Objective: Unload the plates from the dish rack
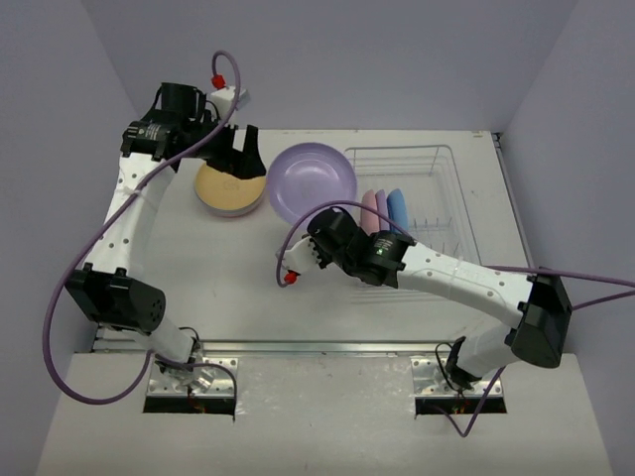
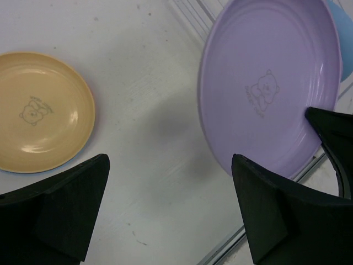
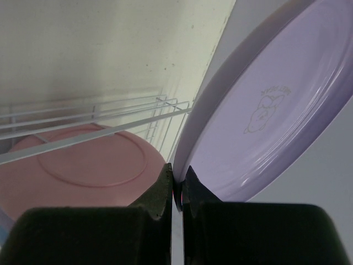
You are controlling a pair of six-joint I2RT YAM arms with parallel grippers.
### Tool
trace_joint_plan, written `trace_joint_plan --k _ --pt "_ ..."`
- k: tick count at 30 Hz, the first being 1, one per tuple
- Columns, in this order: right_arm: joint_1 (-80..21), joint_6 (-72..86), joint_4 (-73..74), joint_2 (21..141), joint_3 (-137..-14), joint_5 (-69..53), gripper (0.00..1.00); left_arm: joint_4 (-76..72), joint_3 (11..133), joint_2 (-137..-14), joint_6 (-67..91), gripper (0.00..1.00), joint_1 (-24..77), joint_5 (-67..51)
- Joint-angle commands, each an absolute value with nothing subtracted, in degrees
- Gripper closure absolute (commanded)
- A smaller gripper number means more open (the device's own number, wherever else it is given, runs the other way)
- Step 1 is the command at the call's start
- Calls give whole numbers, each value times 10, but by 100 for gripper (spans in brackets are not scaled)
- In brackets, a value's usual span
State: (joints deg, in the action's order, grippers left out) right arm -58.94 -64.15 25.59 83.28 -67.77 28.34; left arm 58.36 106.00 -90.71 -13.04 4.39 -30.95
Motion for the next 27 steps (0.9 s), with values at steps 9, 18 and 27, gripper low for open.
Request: trace_joint_plan --k 9,18,27 --pt "-641 -690 147 854 -699 347 100 559 976 -865 -161 45 134 -271" --pt "-641 -680 132 831 -652 360 91 513 952 -873 -121 100 118 -265" --pt "-555 -508 264 779 -711 297 7 494 1026 -985 -53 100 -71 -374"
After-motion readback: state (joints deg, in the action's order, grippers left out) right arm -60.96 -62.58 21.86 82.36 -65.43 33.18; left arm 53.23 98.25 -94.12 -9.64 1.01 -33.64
